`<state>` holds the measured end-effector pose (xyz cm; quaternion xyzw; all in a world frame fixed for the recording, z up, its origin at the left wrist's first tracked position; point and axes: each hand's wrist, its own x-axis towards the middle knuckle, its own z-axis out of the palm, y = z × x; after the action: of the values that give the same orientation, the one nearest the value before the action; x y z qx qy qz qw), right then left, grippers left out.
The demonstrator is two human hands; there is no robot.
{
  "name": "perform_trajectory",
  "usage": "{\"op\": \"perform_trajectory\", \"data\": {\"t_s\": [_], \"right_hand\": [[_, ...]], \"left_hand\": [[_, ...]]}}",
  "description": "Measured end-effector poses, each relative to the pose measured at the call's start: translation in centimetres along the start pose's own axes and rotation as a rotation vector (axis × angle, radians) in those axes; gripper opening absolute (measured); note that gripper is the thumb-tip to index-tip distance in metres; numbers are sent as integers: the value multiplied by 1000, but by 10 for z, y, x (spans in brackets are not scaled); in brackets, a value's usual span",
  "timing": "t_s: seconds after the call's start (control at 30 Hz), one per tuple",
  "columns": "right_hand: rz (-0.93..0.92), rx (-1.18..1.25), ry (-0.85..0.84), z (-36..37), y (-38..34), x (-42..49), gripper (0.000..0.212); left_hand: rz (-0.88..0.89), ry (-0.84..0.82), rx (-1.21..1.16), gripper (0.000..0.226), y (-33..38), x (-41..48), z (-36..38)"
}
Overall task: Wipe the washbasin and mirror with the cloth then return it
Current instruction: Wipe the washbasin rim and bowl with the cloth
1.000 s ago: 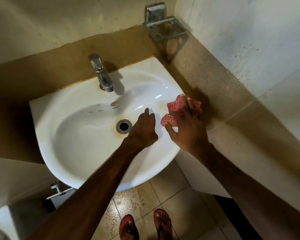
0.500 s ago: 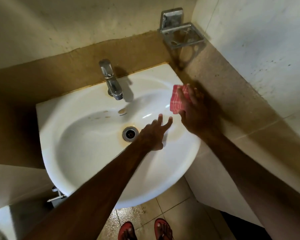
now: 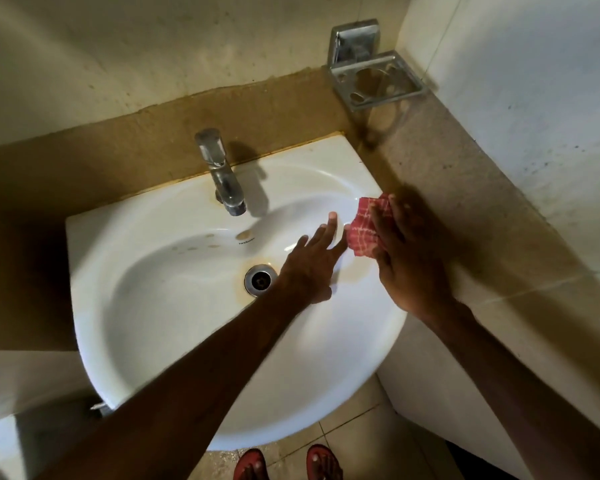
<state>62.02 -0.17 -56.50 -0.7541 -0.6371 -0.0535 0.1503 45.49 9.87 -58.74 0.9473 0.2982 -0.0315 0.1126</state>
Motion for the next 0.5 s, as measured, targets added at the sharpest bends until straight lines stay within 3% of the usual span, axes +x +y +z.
{"op": "perform_trajectory", "data": {"t_s": [0.2,0.37,0.5], "right_hand": [[-86,21,93,23,3,82,54],[-29,29,219,45,-12,142,46],[-62,82,105,36,-9,131,51]], "left_hand": [[1,-31,50,112,-9,9,10],[-11,-35,39,109,-6,8,10],[-23,-51,40,109,-7,8,9]]}}
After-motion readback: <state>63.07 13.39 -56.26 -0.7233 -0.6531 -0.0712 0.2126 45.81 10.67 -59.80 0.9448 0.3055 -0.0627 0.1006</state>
